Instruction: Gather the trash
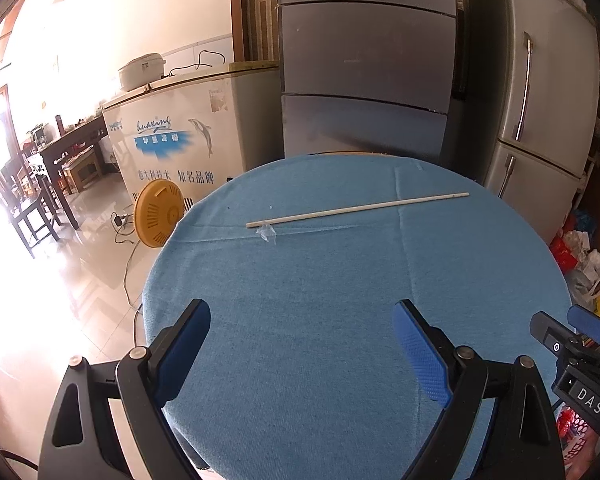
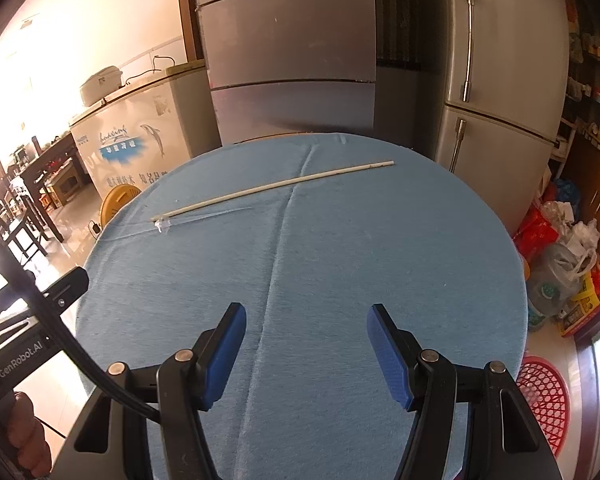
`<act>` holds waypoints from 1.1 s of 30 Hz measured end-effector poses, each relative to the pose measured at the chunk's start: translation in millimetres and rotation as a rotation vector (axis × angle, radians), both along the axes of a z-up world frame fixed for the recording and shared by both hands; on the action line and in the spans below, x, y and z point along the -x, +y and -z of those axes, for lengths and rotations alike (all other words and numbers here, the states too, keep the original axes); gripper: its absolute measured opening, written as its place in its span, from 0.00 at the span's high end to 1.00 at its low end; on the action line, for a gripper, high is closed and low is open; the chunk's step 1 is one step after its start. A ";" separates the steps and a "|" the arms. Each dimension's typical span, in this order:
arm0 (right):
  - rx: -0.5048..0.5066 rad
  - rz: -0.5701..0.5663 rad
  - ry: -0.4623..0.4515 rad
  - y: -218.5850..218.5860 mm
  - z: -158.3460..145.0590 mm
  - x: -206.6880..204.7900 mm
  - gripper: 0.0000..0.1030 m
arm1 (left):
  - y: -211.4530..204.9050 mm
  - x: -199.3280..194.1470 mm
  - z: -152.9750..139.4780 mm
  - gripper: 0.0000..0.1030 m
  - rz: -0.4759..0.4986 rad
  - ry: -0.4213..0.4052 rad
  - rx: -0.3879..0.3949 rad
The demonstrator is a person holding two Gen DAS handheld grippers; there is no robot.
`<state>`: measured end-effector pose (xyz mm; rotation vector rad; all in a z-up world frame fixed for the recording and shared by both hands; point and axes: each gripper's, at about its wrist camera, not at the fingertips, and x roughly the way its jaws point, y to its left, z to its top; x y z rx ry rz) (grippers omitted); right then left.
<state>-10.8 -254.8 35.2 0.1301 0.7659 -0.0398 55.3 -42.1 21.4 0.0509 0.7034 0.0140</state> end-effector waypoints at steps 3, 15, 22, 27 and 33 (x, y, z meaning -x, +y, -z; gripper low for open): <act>0.007 -0.001 -0.007 2.5 -3.9 2.8 0.35 | 2.3 3.1 -2.6 0.10 0.000 -0.010 0.004; 0.026 -0.015 -0.025 16.3 -12.3 13.2 0.35 | 10.2 11.5 -7.3 0.10 -0.006 -0.035 0.026; 0.038 -0.023 -0.027 25.0 -15.3 14.9 0.35 | 18.9 12.5 -9.5 0.10 -0.020 -0.039 0.040; 0.034 -0.031 -0.030 29.0 -15.2 13.1 0.35 | 19.4 11.0 -10.6 0.10 -0.022 -0.040 0.026; 0.020 -0.044 -0.020 29.0 -10.6 6.1 0.35 | 13.4 5.6 -11.0 0.10 -0.022 -0.036 0.011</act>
